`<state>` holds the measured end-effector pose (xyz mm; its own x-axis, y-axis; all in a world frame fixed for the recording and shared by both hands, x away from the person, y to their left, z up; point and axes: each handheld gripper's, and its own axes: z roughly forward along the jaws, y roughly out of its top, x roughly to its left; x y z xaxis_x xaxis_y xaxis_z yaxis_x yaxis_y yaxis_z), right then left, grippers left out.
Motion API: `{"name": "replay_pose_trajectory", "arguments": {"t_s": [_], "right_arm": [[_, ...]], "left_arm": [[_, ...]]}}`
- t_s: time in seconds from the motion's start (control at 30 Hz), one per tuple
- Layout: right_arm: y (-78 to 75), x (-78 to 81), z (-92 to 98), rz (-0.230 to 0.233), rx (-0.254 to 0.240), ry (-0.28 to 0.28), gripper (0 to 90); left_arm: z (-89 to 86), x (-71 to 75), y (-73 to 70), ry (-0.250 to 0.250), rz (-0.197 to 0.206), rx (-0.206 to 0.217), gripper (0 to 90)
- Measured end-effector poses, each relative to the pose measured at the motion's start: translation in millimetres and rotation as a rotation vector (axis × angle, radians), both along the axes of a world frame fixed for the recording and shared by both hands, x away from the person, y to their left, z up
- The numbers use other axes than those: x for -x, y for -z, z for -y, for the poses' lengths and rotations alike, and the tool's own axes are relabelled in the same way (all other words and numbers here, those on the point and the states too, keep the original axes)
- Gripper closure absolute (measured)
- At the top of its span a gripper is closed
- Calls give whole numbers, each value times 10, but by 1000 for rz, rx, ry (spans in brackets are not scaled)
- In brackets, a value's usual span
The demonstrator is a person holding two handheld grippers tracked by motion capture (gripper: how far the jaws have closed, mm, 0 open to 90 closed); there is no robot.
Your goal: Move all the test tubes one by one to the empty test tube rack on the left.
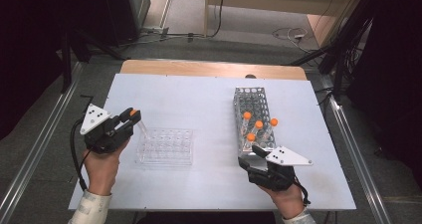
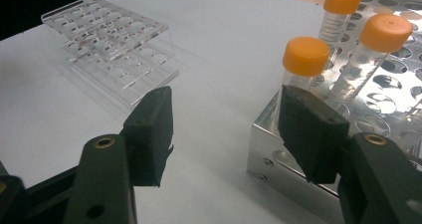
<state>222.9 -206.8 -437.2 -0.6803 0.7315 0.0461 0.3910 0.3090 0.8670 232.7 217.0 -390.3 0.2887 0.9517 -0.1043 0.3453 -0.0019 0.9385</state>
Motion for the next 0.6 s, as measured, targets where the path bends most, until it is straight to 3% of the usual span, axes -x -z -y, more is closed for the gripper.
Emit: {"name": "replay_pose_trajectory", "arguments": {"t_s": [0.23,0.43,0.6], "right_arm": [[-4,-1,9,5,-1,0,372],[4,5,-3,2,1,-1,372],[13,4,-9,-1,7,-1,372]], "left_arm": [[53,-27,88,-6,-15,-30,700],[124,-45,241,-8,-34,-79,699],[153,-65,361,-14,-55,-95,697]]}}
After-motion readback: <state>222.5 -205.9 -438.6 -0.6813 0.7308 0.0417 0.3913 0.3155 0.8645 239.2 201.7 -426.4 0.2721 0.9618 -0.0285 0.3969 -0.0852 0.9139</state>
